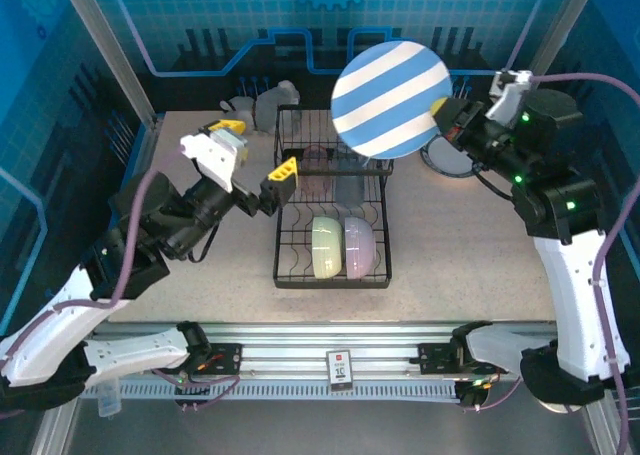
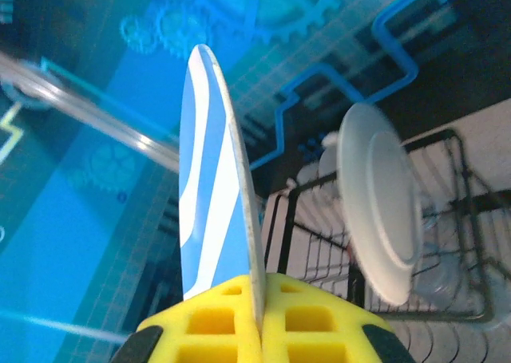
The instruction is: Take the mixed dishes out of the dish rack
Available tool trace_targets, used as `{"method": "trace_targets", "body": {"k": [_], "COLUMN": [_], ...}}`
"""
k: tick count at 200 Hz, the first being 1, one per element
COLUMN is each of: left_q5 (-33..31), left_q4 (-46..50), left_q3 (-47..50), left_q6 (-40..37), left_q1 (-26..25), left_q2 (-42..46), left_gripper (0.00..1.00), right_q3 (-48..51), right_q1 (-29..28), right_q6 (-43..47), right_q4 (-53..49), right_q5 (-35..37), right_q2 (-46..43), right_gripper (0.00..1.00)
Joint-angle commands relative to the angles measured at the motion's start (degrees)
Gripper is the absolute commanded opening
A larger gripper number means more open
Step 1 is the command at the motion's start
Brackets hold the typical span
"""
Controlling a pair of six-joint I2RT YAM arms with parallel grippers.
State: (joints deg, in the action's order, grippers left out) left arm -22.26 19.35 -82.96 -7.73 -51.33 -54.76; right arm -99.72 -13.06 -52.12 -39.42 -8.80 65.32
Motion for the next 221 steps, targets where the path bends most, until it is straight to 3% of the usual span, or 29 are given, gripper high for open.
{"method": "trace_targets", "body": {"k": [1,38,68,151,221], "left_q5": [11.51,19.66,21.01,30.7,29.95], "left_q4": [7.19,11.73,13.6,14.23,12.63], "left_q3": [-4.31,-9.71,-12.13,-20.15,-17.94], "left_q6": [17.03,21.68,23.32,27.76,30.56], "left_q1": [2.92,6.06,8.62,15.89,16.14], "left_q2": [-3.67,-8.64,-10.5,-22.85,-27.73], "left_gripper": [0.99,0.99,0.99,0.99,0.99], "right_q3": [3.47,10.69,16.17,31.32,38.66], "right_q1": [7.26,19.9,24.6,25.69,28.87], "right_q6": [-3.7,-9.62,-13.59,-9.82,-9.74], "right_q4": [9.49,16.14,22.46,34.13,48.1], "right_q5": [-2.06,-6.89,-6.42,5.44,2.72], "right_q2": [-3.64,-4.48,-3.17,1.79,13.48], "right_gripper": [0.0,0.0,0.0,0.0,0.0]}}
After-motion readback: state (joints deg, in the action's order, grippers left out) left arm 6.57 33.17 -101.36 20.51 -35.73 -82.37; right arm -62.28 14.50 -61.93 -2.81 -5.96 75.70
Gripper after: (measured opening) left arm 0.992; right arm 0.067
